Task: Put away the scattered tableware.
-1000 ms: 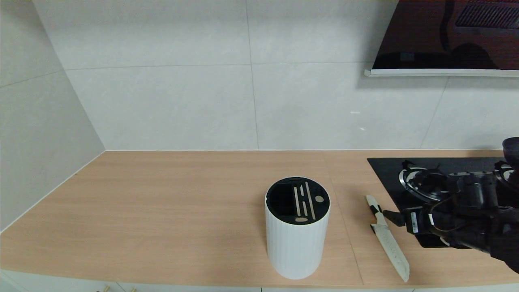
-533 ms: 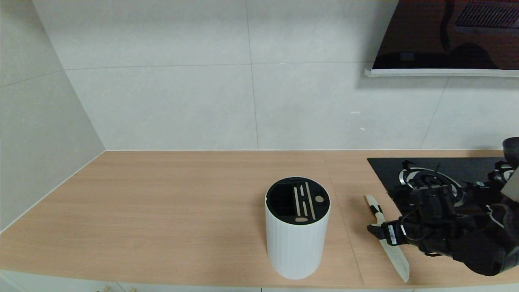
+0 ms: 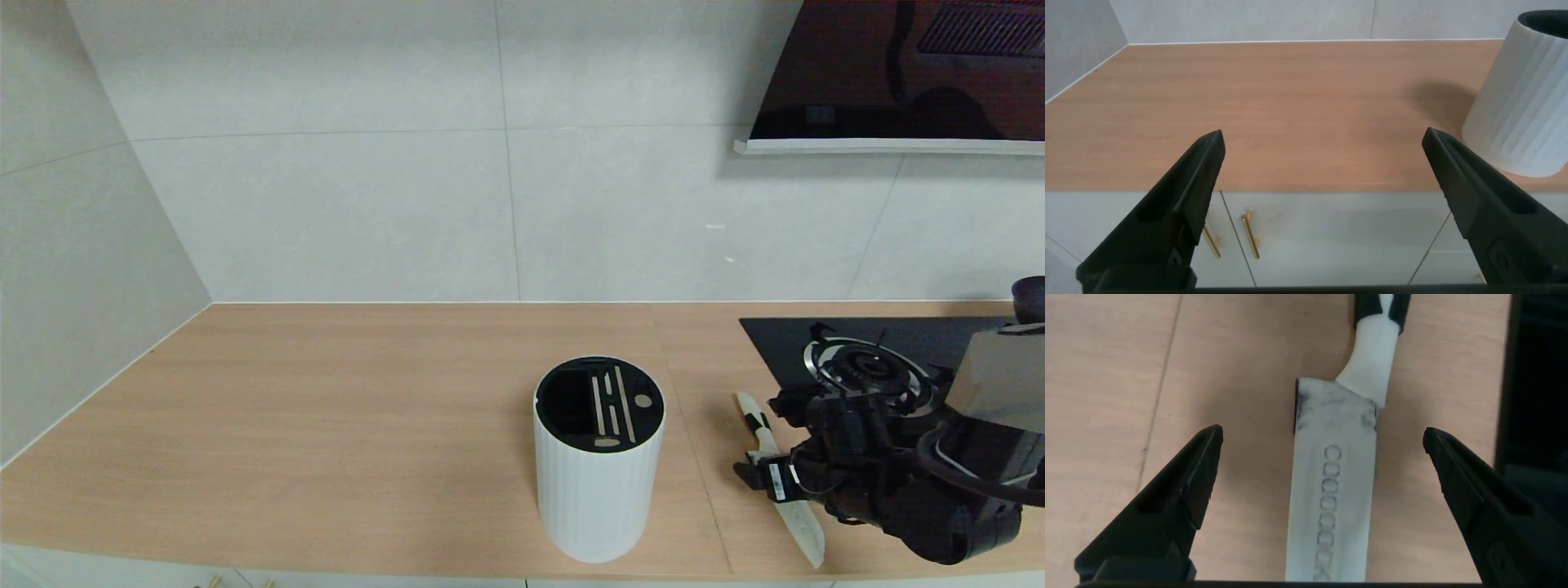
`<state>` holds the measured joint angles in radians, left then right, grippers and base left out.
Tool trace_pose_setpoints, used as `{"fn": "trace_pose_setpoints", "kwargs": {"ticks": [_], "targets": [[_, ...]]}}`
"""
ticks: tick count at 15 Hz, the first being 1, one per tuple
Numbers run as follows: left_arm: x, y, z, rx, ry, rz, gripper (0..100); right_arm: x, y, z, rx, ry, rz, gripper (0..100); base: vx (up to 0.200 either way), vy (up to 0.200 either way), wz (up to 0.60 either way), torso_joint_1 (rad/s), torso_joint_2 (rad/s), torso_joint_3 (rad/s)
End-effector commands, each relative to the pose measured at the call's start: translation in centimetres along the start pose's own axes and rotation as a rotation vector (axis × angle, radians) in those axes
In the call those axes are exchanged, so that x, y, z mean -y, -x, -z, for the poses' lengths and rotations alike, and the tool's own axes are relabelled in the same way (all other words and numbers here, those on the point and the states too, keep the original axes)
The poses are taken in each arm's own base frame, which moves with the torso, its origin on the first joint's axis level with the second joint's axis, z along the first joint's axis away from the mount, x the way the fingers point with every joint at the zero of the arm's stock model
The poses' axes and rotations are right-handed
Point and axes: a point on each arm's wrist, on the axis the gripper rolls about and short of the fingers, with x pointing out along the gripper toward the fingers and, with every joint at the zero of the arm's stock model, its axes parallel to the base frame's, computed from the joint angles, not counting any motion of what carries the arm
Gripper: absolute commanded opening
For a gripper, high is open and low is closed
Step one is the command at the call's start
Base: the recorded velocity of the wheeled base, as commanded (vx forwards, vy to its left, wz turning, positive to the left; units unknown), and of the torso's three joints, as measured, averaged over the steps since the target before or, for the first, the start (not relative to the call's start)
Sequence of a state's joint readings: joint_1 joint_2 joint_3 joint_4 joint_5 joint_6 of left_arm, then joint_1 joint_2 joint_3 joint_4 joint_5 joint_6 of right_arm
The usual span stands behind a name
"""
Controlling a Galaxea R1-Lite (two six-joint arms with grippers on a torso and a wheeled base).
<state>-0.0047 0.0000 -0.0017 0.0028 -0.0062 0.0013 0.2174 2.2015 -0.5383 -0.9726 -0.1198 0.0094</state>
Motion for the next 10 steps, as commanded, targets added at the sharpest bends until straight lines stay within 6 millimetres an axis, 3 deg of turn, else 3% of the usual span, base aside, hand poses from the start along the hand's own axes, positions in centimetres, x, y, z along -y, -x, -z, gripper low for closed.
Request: {"fn": "trace_pose_setpoints", "kwargs": {"ticks": [1,8,9,10], "targets": [[0.00,0.00,-0.01,0.001,0.000,0.000,100,-0.09,-1.32,0.66,-0.022,0.000,0.034,100,0.000,0.000,0.00,0.000,0.00,0.000],[0.00,0.00,0.01,0.000,0.000,0.000,100,-0.06,-2.13,0.66,-0.019,-0.025,0.050,100,0.000,0.000,0.00,0.000,0.00,0.000],[0.00,0.00,0.01,0.000,0.000,0.000,100,-0.05,-2.11,0.62,-0.017,-0.025,0.050,0,0.000,0.000,0.00,0.000,0.00,0.000],[0.00,0.00,0.01,0.000,0.000,0.000,100,-0.10,-2.10,0.62,-0.017,-0.024,0.049,0,0.000,0.000,0.00,0.000,0.00,0.000]]}}
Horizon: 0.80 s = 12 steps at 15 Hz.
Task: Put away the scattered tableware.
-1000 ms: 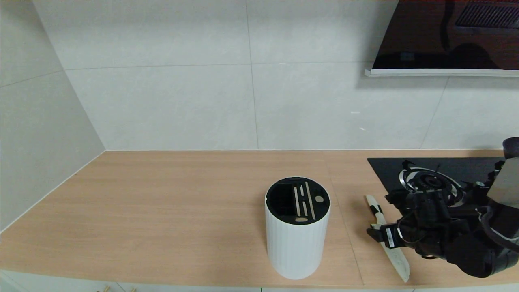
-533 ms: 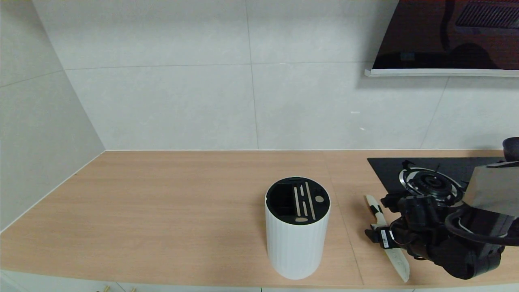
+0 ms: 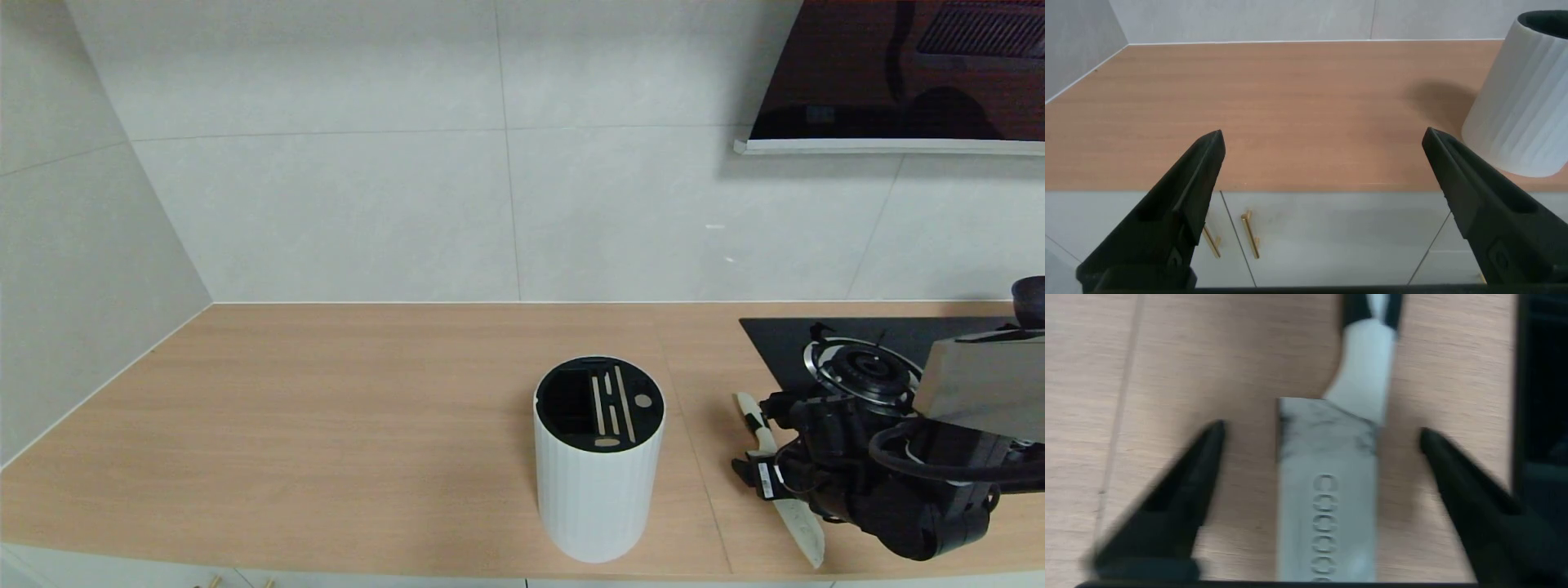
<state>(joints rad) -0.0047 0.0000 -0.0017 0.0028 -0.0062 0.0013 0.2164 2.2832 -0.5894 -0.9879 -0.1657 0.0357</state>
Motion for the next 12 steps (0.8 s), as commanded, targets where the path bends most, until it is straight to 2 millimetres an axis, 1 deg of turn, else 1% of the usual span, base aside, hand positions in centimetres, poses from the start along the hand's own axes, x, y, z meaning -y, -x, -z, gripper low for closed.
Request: {"fn": "trace_pose_setpoints", "kwargs": {"ticks": [1,9,11,12], "targets": [[0.0,0.0,0.0,0.000,0.000,0.000,100,0.1,0.1,-0.1,0.002,-0.002,0.003,0,0.000,0.000,0.00,0.000,0.00,0.000],[0.0,0.0,0.0,0.000,0.000,0.000,100,0.1,0.4,-0.3,0.009,-0.008,0.004,0,0.000,0.000,0.00,0.000,0.00,0.000],[0.0,0.0,0.0,0.000,0.000,0.000,100,0.2,0.9,-0.8,0.029,-0.015,0.008,0,0.000,0.000,0.00,0.000,0.00,0.000],[0.0,0.0,0.0,0.000,0.000,0.000,100,0.2,1.6,-1.6,0.057,-0.037,0.006,0,0.000,0.000,0.00,0.000,0.00,0.000]]}}
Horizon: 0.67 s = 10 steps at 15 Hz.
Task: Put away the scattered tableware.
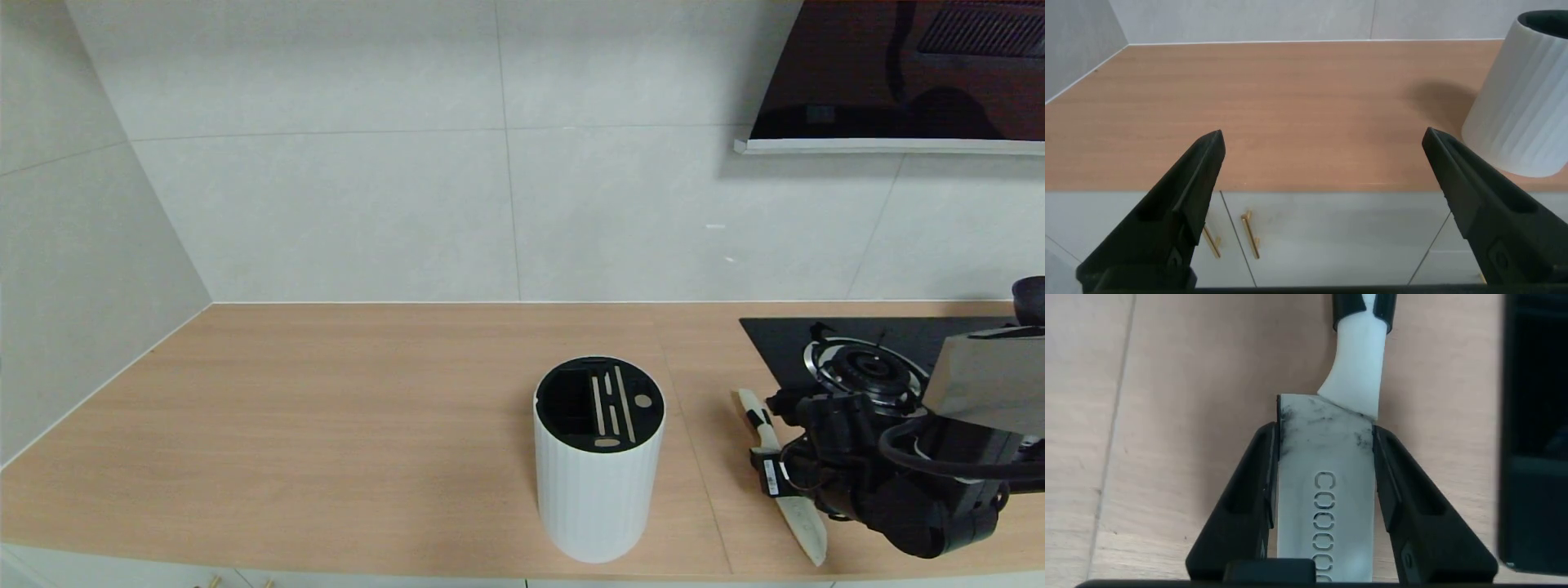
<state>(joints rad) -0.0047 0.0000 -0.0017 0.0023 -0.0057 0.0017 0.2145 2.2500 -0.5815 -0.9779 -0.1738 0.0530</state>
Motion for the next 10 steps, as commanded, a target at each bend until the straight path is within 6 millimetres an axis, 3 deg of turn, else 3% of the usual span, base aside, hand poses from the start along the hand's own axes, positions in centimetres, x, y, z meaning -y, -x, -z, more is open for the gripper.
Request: {"fn": "trace_pose_setpoints", "kwargs": {"ticks": [1,5,8,10], "targets": [[0.0,0.0,0.0,-0.001,0.000,0.000,100,0.0,1.3,-1.5,0.058,-0.026,-0.005,0,0.000,0.000,0.00,0.000,0.00,0.000],[0.0,0.0,0.0,0.001,-0.004,0.002,100,-0.5,6.6,-4.7,0.183,-0.033,-0.050,0,0.000,0.000,0.00,0.000,0.00,0.000],[0.0,0.0,0.0,0.001,-0.004,0.002,100,-1.8,12.3,-6.2,0.289,-0.010,-0.135,0,0.000,0.000,0.00,0.000,0.00,0.000],[0.0,0.0,0.0,0.001,-0.004,0.002,100,-2.2,14.7,-6.6,0.304,0.004,-0.172,0,0.000,0.000,0.00,0.000,0.00,0.000]]}}
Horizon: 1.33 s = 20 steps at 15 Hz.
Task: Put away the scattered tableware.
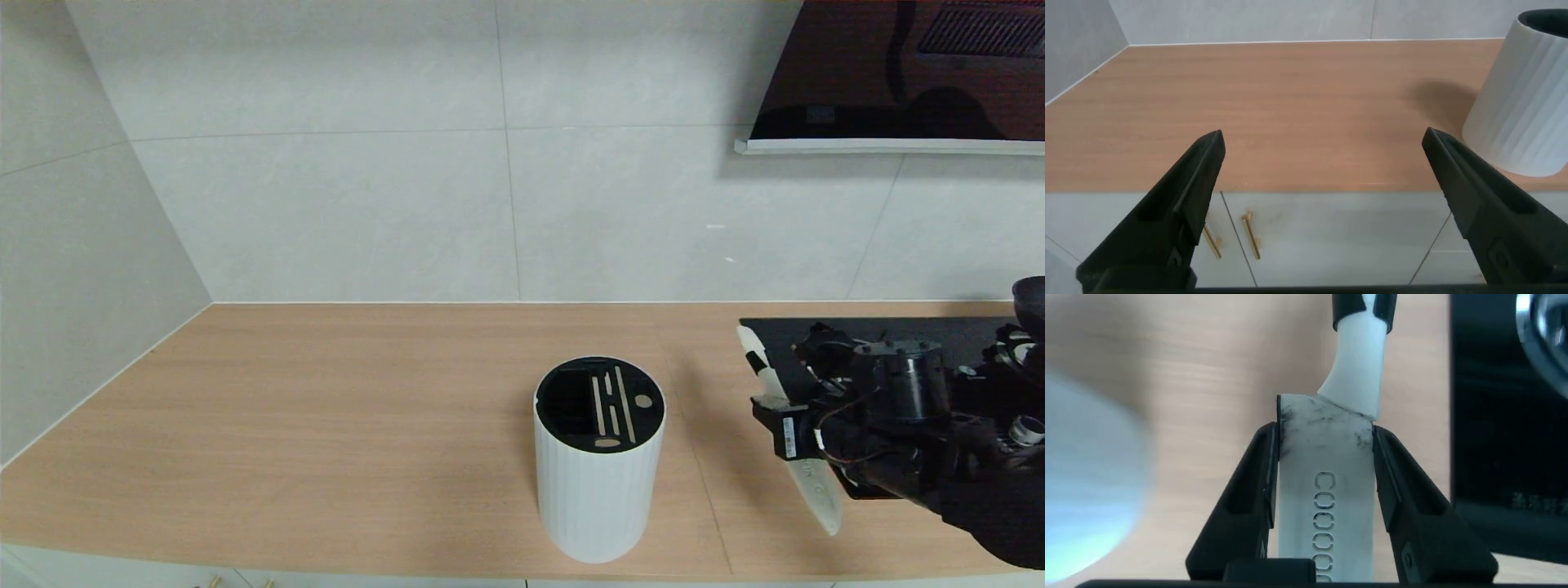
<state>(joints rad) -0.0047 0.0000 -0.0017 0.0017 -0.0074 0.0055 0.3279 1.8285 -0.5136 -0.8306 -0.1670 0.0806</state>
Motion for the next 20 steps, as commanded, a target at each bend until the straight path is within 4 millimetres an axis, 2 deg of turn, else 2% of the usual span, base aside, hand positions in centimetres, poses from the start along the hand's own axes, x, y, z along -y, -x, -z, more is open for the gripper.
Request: {"fn": "trace_pose_setpoints", "kwargs": {"ticks": [1,5,7,11,13,16,20], "targets": [[0.0,0.0,0.0,0.000,0.001,-0.001,100,-1.0,4.7,-2.4,0.110,0.008,-0.071,0,0.000,0.000,0.00,0.000,0.00,0.000],[0.0,0.0,-0.2,0.014,-0.005,0.008,100,-1.3,6.2,-2.6,0.143,0.016,-0.112,0,0.000,0.000,0.00,0.000,0.00,0.000],[0.2,1.0,-2.6,0.080,-0.004,0.112,100,-1.4,6.5,-3.0,0.157,0.016,-0.121,0,0.000,0.000,0.00,0.000,0.00,0.000],[0.7,1.1,-4.3,0.028,0.068,0.326,100,-1.5,6.7,-3.5,0.178,0.012,-0.122,0,0.000,0.000,0.00,0.000,0.00,0.000],[0.8,-0.4,-6.1,-0.086,0.131,0.426,100,-1.6,6.9,-4.4,0.208,0.006,-0.125,0,0.000,0.000,0.00,0.000,0.00,0.000],[1.0,-3.1,-11.1,-0.156,0.187,0.513,100,-2.0,7.4,-5.9,0.204,0.001,-0.141,0,0.000,0.000,0.00,0.000,0.00,0.000],[1.3,-8.9,-16.6,-0.241,0.213,0.565,100,-3.5,8.6,-9.7,0.222,0.009,-0.194,0,0.000,0.000,0.00,0.000,0.00,0.000]]}}
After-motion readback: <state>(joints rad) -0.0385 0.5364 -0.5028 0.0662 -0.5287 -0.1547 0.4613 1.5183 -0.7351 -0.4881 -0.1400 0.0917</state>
